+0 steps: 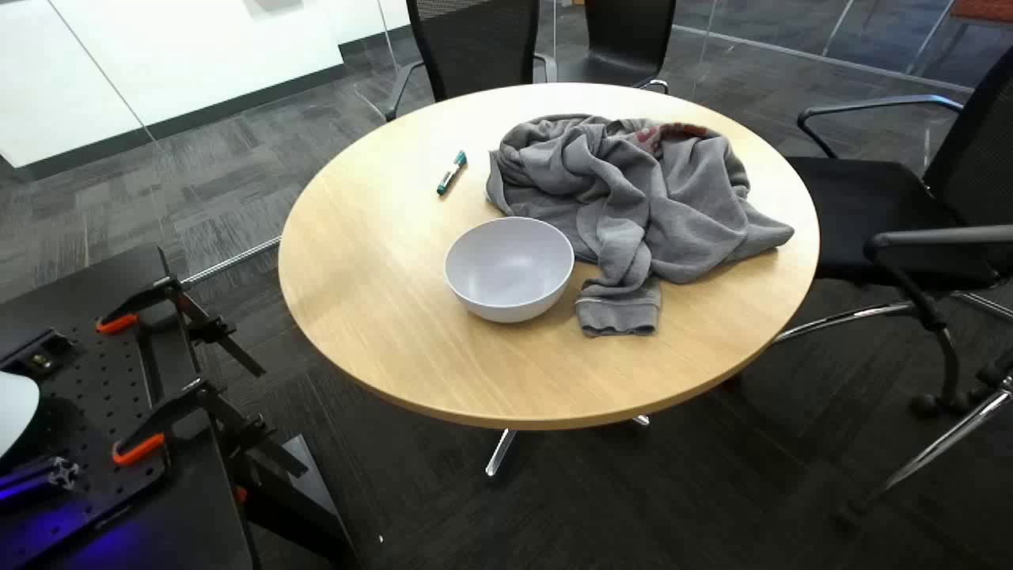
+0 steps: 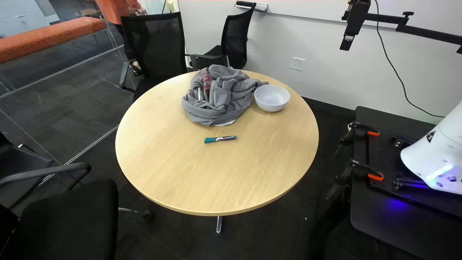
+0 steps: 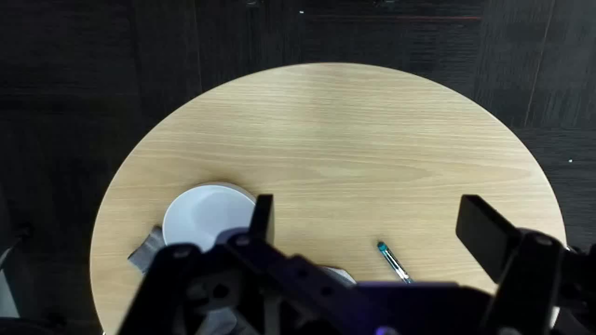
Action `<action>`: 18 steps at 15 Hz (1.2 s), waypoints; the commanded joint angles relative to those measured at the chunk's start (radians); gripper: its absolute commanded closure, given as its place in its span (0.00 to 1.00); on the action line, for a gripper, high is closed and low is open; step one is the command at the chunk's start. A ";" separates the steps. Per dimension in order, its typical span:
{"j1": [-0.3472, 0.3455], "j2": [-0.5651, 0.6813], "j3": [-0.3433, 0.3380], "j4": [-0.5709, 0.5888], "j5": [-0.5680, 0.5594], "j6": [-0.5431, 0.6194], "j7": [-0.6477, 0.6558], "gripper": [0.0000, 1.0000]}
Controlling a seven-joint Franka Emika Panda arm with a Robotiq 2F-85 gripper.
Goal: Move the bowl closer to the marker
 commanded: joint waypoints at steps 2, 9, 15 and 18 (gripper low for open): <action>-0.005 0.000 0.004 0.002 0.003 -0.002 -0.002 0.00; -0.005 0.000 0.004 0.002 0.003 -0.002 -0.002 0.00; -0.019 0.050 -0.012 0.017 -0.018 0.109 -0.023 0.00; -0.035 0.117 -0.043 0.031 -0.038 0.208 -0.069 0.00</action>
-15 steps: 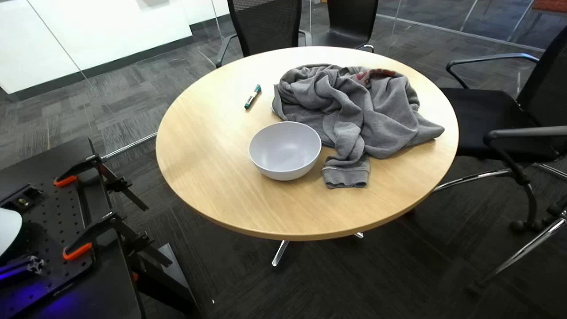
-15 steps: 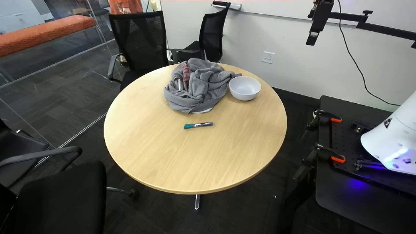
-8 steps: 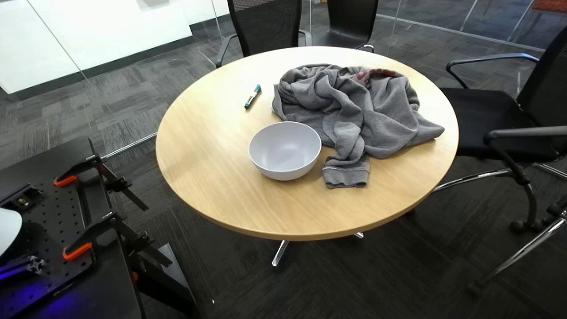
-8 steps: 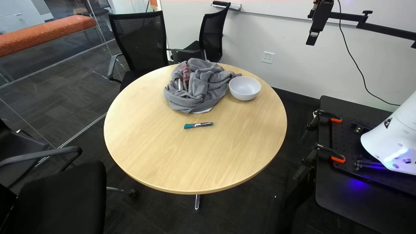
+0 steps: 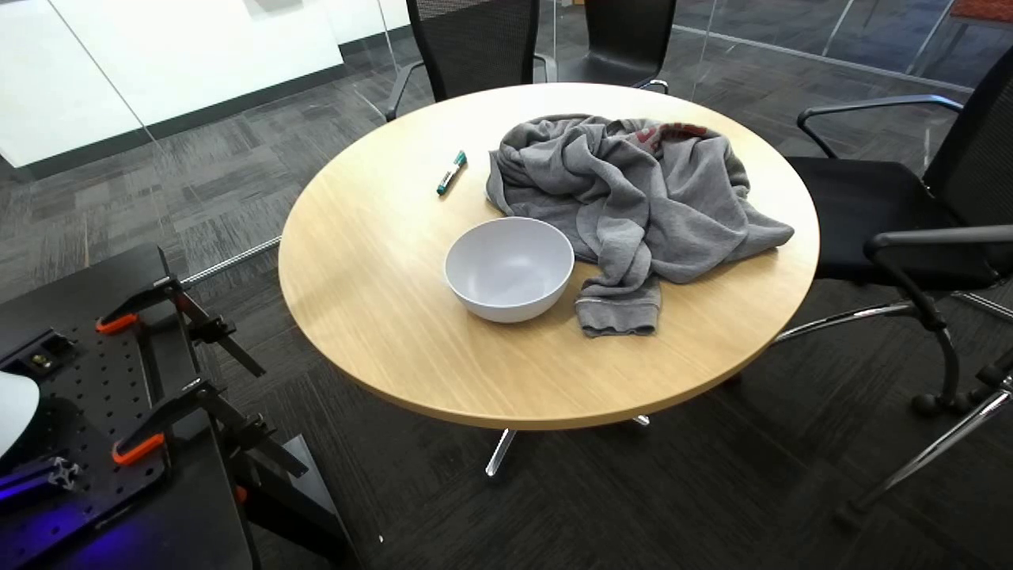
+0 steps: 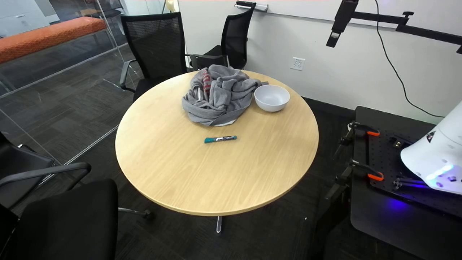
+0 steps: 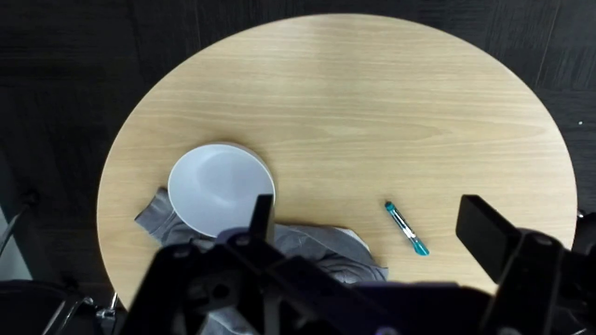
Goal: Move the bowl closer to the marker
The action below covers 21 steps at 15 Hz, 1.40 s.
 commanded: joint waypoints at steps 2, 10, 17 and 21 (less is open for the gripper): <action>-0.030 0.132 -0.066 0.037 -0.034 0.133 -0.120 0.00; -0.018 0.381 -0.170 0.044 0.039 0.333 -0.418 0.00; -0.046 0.596 -0.147 0.066 0.066 0.529 -0.448 0.00; -0.068 0.688 -0.130 0.111 0.052 0.527 -0.431 0.00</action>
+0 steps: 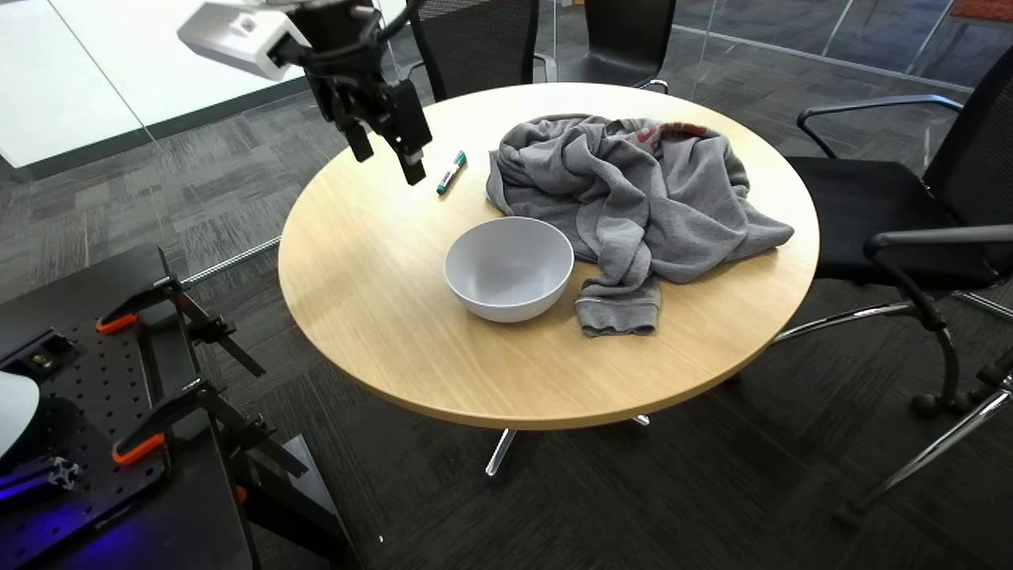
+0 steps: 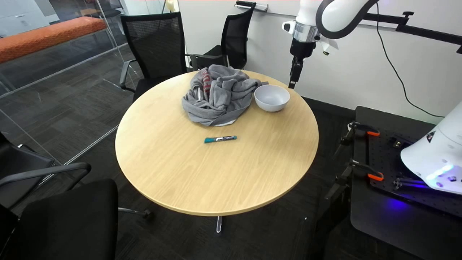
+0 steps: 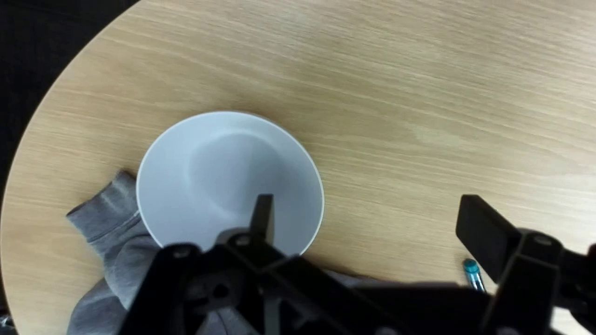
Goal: Move the bowl closer to the marker
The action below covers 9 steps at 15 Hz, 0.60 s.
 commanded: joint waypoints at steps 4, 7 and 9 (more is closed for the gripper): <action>-0.050 0.083 0.047 0.051 -0.003 -0.004 0.007 0.00; -0.058 0.119 0.057 0.075 0.008 -0.002 0.007 0.00; -0.059 0.123 0.058 0.079 0.009 -0.003 0.007 0.00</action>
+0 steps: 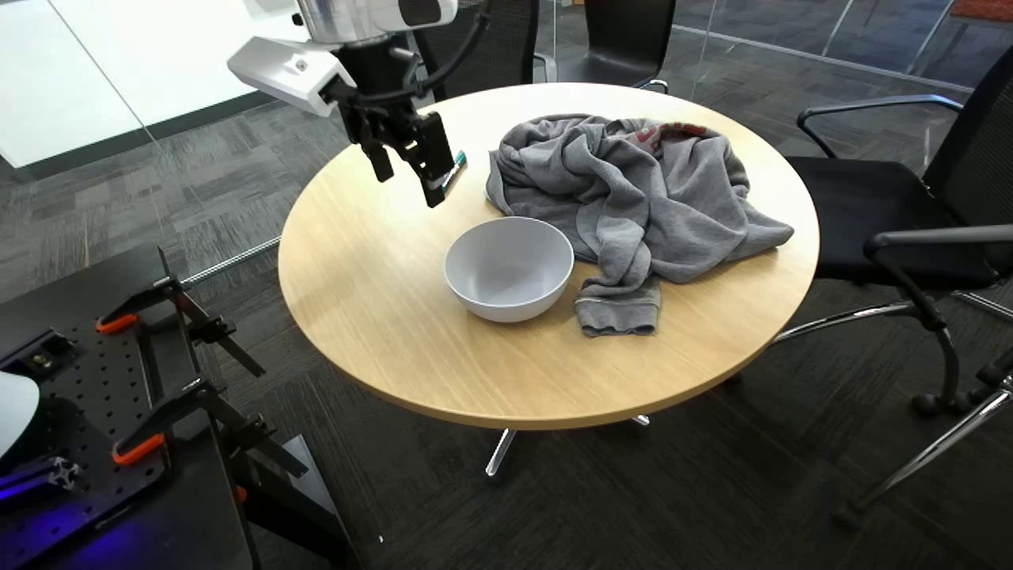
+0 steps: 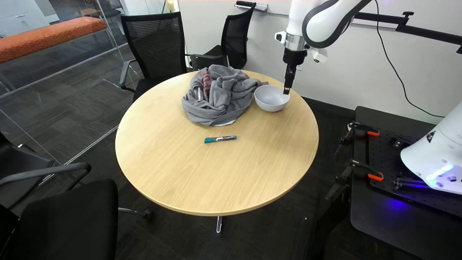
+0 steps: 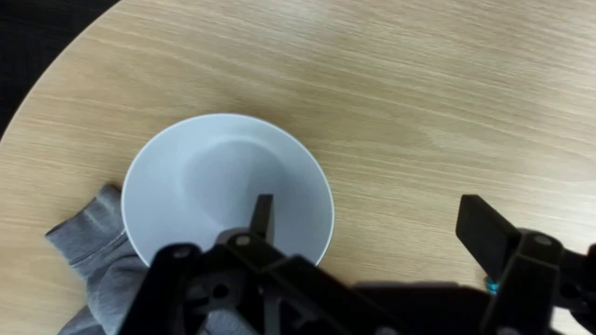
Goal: Move the bowl closer to the marker
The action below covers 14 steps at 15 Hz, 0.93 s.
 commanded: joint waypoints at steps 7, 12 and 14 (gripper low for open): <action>-0.058 0.103 0.068 0.076 0.040 0.017 -0.050 0.00; -0.075 0.200 0.084 0.150 0.006 0.033 -0.013 0.00; -0.081 0.238 0.085 0.182 -0.001 0.035 -0.006 0.00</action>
